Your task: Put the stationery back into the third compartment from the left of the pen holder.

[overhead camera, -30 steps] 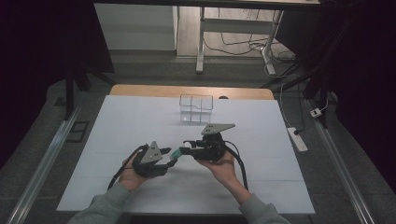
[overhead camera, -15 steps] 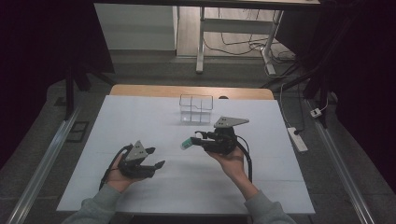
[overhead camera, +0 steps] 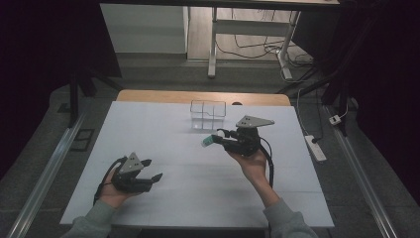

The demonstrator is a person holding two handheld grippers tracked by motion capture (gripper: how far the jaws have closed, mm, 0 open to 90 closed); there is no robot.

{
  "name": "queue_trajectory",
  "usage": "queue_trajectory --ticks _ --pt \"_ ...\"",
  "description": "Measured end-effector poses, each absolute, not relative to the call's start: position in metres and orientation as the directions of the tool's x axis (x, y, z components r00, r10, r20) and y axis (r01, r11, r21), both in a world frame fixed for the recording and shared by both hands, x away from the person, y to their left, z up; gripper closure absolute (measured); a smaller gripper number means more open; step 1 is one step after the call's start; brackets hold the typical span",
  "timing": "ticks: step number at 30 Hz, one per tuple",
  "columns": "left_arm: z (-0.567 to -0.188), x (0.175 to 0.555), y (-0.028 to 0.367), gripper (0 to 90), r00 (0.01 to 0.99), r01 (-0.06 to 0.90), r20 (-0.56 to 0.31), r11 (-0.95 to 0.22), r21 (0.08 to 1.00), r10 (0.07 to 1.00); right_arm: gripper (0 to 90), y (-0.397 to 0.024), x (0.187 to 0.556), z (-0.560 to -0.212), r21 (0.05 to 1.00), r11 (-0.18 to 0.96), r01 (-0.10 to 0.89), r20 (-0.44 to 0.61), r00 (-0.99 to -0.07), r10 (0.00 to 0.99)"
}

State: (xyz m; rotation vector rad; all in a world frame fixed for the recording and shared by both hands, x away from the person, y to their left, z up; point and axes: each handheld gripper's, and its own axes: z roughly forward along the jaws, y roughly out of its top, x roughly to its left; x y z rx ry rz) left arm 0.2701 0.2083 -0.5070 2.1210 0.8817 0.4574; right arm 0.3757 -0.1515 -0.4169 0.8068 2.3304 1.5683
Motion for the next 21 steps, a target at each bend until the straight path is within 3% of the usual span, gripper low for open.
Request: queue_trajectory --ticks 11,21 --pt "-0.515 0.266 0.225 30.1 0.671 0.471 0.008 -0.435 0.767 0.742 64.7 -0.160 0.407 -0.402 0.920 0.203 0.335 0.143 -0.771 0.621" --pt "-0.517 0.269 0.225 28.6 0.670 0.479 0.009 -0.442 0.758 0.742 64.7 -0.157 0.450 -0.398 0.902 0.241 0.359 0.089 -0.701 0.708"
